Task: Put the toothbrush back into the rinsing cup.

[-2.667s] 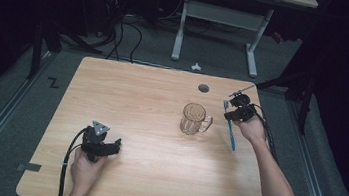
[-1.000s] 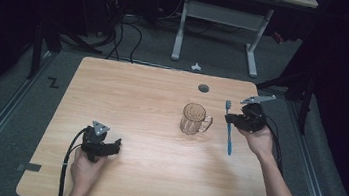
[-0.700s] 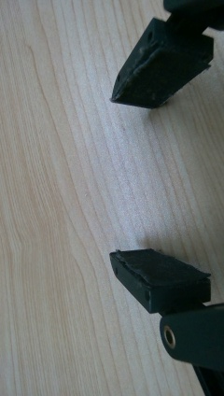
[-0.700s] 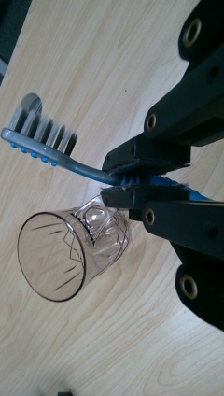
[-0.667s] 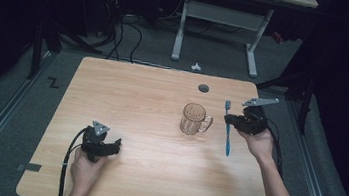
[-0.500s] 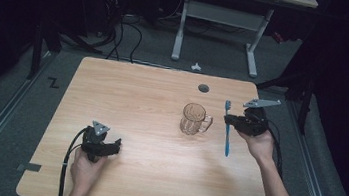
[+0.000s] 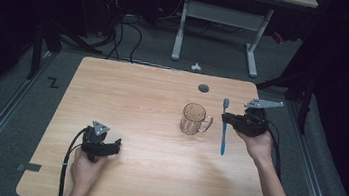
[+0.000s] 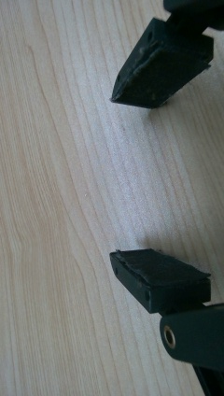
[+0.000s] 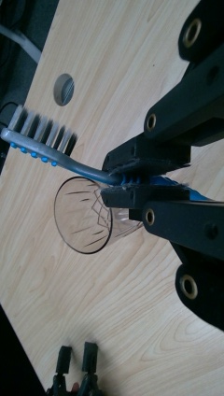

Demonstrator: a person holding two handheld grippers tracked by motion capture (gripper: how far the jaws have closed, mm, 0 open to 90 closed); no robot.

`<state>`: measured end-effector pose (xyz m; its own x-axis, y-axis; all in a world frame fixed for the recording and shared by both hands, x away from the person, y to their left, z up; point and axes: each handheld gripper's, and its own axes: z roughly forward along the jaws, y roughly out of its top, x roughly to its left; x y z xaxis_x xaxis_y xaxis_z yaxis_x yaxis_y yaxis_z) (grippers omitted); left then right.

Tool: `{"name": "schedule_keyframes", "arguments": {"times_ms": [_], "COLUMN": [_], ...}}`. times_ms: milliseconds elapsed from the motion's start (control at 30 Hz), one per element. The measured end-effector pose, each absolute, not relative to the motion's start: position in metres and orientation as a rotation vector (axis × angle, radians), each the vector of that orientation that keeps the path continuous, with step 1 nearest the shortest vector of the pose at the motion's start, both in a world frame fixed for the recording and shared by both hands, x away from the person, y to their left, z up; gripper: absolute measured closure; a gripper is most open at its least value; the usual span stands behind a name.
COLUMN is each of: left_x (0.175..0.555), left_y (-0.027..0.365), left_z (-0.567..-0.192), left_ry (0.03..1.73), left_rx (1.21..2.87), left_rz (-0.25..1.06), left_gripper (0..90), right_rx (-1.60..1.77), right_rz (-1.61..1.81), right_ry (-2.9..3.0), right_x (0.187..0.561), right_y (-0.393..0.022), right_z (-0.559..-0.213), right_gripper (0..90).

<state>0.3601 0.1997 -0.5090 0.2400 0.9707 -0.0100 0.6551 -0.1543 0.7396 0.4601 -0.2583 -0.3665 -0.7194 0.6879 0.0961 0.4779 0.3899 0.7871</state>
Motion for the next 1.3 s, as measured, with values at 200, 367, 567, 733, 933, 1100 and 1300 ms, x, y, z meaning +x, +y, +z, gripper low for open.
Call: {"name": "schedule_keyframes", "arguments": {"times_ms": [200, 367, 567, 733, 933, 1100, 1300], "left_x": [0.36, 0.36, 0.36, 0.36, 0.36, 0.36, 0.36], "left_y": [0.2, 0.2, 0.2, 0.2, 0.2, 0.2, 0.2], "left_z": [-0.509, -0.509, -0.509, -0.509, -0.509, -0.509, -0.509], "left_ry": [1.485, 1.484, 1.484, 1.484, 1.484, 1.484, 1.484], "left_rx": [1.888, 1.889, 1.889, 1.889, 1.889, 1.889, 1.889], "left_rz": [0.645, 0.645, 0.645, 0.645, 0.645, 0.644, 0.645], "left_gripper": [20.3, 20.3, 20.3, 20.3, 20.3, 20.3, 20.3], "right_rx": [0.971, 0.951, 0.933, 0.918, 0.916, 0.919, 0.917], "right_rz": [1.279, 1.296, 1.318, 1.334, 1.339, 1.341, 1.355], "right_ry": [2.352, 2.345, 2.329, 2.286, 2.225, 2.192, 2.142], "right_x": [0.454, 0.453, 0.454, 0.456, 0.46, 0.463, 0.466], "right_y": [-0.252, -0.246, -0.241, -0.237, -0.234, -0.235, -0.235], "right_z": [-0.363, -0.363, -0.359, -0.356, -0.355, -0.355, -0.352], "right_gripper": [82.6, 82.6, 82.6, 82.6, 82.6, 82.6, 82.6]}}
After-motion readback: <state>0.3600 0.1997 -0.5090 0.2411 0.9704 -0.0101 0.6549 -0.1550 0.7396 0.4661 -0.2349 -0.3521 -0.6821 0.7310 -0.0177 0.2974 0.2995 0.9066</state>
